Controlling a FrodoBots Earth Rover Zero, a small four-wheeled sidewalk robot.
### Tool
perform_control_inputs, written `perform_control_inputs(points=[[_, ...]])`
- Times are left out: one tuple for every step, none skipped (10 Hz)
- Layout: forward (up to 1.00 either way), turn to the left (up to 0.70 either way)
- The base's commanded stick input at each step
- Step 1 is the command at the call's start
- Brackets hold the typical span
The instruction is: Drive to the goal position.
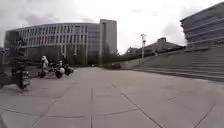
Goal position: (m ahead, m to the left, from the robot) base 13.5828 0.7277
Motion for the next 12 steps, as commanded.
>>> perform_control_inputs(points=[[0.70, 0.02], [0.70, 0.02], [0.70, 0.02], [0.70, 0.02], [0.70, 0.02], [0.70, 0.02], [0.70, 0.02], [0.70, 0.02], [0.70, 0.02], [0.70, 0.02], [0.70, 0.02], [0.70, 0.02]])
